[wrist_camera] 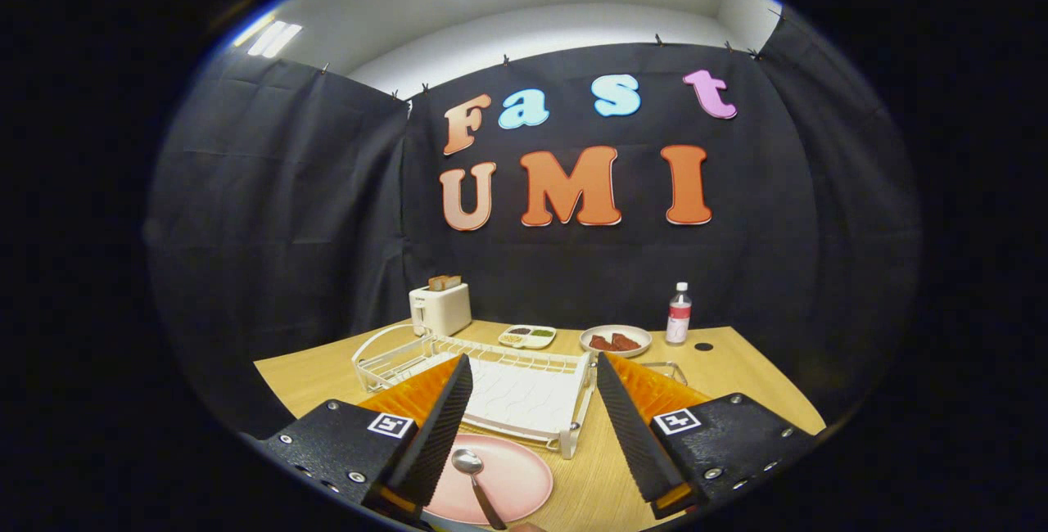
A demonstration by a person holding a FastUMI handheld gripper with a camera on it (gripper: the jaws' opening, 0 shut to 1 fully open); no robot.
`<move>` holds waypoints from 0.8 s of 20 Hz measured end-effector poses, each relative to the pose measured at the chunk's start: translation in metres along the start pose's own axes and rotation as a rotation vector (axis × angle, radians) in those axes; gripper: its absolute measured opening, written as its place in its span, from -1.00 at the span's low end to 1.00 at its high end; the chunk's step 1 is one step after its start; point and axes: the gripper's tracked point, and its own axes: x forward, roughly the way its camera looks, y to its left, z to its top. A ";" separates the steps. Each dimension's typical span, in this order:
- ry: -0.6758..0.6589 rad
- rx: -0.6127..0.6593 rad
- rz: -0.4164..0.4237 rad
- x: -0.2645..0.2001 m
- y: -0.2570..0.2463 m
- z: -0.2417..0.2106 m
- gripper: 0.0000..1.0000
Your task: Take the plate from the dish rack, then take the spoon from the basket and place it into the plate.
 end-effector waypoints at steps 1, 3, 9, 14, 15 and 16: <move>-0.022 -0.007 -0.016 -0.002 0.002 0.009 0.83; -0.066 -0.013 -0.028 -0.008 0.007 0.026 0.85; -0.143 0.022 -0.057 -0.018 0.007 0.056 0.87; -0.173 0.037 -0.071 -0.016 0.009 0.053 0.87; -0.166 0.044 -0.066 -0.017 0.010 0.049 0.87; -0.164 0.042 -0.067 -0.016 0.009 0.048 0.87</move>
